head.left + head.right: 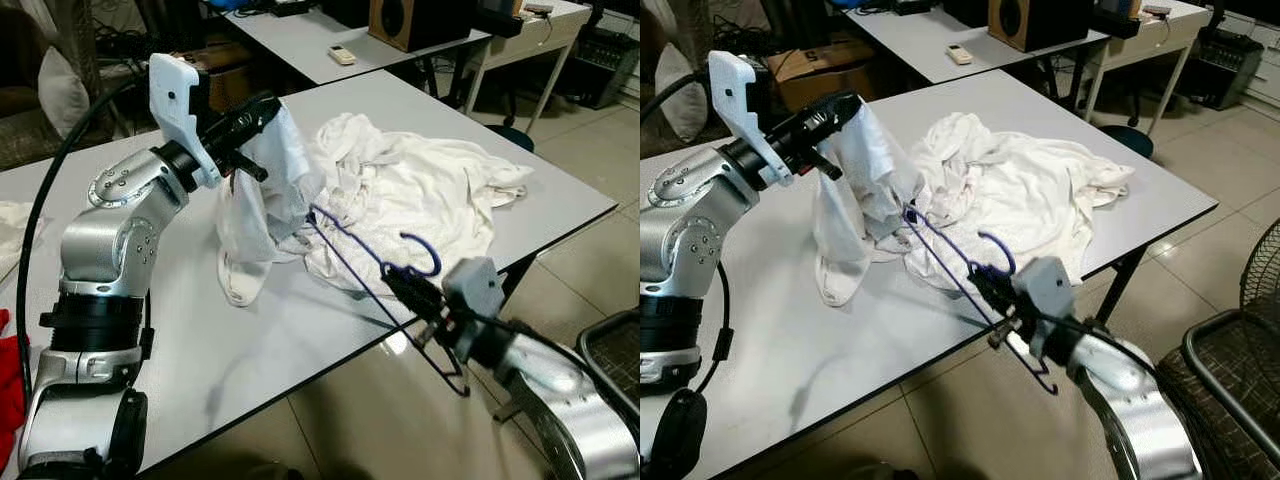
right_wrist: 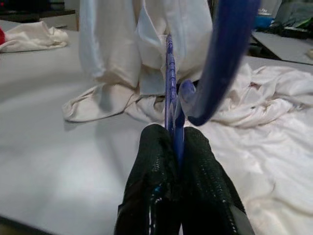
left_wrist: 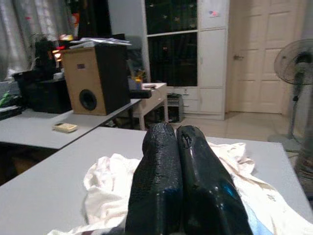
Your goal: Hang hanger
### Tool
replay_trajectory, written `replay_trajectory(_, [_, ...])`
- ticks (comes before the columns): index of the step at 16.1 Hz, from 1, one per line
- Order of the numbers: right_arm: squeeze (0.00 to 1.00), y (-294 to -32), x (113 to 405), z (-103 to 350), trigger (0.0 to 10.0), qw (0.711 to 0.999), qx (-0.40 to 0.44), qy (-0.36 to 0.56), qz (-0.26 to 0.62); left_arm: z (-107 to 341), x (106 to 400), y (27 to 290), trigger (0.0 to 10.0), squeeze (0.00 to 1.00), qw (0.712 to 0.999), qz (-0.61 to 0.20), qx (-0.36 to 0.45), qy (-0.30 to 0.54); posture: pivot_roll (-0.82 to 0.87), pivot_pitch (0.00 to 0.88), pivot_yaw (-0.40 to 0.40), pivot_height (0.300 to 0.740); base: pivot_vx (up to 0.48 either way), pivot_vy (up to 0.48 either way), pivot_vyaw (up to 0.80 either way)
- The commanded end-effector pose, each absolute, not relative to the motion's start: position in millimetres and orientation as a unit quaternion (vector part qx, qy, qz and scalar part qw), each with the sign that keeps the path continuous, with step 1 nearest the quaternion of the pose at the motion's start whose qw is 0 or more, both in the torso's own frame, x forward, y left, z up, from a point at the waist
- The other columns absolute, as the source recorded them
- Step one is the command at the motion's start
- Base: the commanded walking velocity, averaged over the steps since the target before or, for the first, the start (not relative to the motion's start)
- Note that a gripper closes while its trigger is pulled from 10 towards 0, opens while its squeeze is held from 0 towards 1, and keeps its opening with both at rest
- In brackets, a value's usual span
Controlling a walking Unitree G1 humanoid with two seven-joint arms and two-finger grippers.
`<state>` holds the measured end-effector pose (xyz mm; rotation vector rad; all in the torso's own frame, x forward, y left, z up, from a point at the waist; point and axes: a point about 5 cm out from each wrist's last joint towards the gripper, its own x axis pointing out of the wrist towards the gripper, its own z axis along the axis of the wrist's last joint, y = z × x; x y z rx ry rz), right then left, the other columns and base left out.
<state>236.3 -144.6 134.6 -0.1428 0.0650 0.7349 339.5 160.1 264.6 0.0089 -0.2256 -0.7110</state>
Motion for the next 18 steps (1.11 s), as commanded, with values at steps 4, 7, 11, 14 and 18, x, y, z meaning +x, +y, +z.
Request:
replay_trajectory(4, [0.00, -136.8, 252.1, 124.3, 10.0, 0.921, -0.072, 0.053, 0.378, 271.4, 333.8, 160.2, 0.0, 0.00, 0.925, -0.361, 0.009, -0.118, -0.11, 0.000, 0.066, 0.740, 0.000, 0.000, 0.00])
replay_trajectory(7, [0.00, -146.0, 264.2, 118.6, 10.0, 0.941, -0.074, 0.073, 0.323, 284.3, 331.6, 171.6, 0.0, 0.00, 0.929, -0.339, 0.002, -0.147, -0.10, 0.000, 0.051, 0.740, 0.000, 0.000, 0.00])
replay_trajectory(11, [0.00, -170.4, 298.5, 143.1, 10.0, 0.978, 0.046, 0.028, 0.202, 302.7, 318.6, 186.5, 0.0, 0.00, 0.915, -0.360, -0.009, -0.183, -0.10, 0.000, 0.044, 0.740, 0.000, 0.000, 0.00])
replay_trajectory(14, [0.00, -176.7, 316.1, 192.5, 10.0, 0.972, 0.094, -0.073, 0.202, 314.1, 313.3, 193.0, 0.0, 0.00, 0.907, -0.366, 0.005, -0.207, -0.10, 0.000, 0.034, 0.740, 0.000, 0.000, 0.00])
replay_trajectory(18, [0.00, -164.6, 298.5, 229.2, 10.0, 0.940, 0.076, -0.118, 0.310, 308.8, 313.6, 193.4, 0.0, 0.00, 0.920, -0.343, 0.015, -0.191, -0.09, 0.000, 0.010, 0.740, 0.000, 0.000, 0.00])
